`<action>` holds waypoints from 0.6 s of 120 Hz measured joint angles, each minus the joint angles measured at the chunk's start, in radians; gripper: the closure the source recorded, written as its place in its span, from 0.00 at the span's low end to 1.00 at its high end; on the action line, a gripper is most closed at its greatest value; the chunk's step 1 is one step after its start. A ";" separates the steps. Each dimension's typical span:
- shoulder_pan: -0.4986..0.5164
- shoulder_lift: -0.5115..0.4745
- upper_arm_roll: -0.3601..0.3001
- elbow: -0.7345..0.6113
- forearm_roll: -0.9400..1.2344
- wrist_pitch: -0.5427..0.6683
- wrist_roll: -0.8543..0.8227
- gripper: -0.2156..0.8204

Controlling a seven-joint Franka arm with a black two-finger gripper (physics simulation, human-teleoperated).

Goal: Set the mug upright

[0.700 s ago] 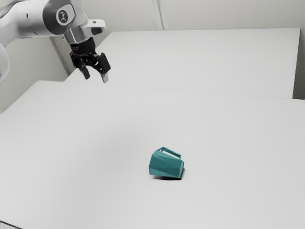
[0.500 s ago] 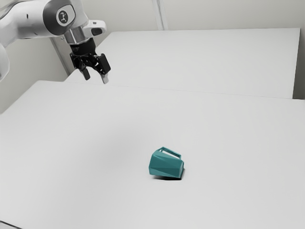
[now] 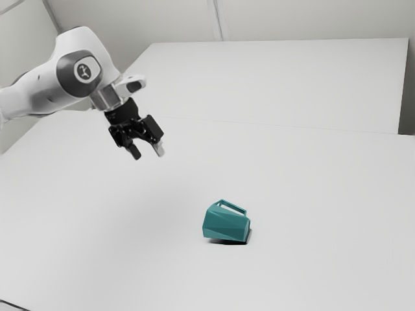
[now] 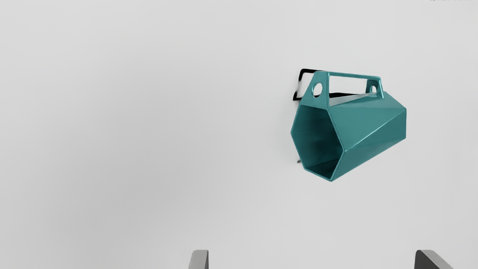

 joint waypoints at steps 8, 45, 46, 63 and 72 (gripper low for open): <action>-0.003 -0.005 0.000 -0.067 -0.072 0.037 0.012 0.21; -0.011 0.071 -0.060 -0.174 -0.247 0.241 0.063 0.21; -0.012 0.076 -0.062 -0.175 -0.252 0.247 0.065 0.21; -0.033 0.146 -0.084 -0.202 -0.341 0.338 0.099 0.21; -0.025 0.161 -0.088 -0.230 -0.396 0.369 0.119 0.21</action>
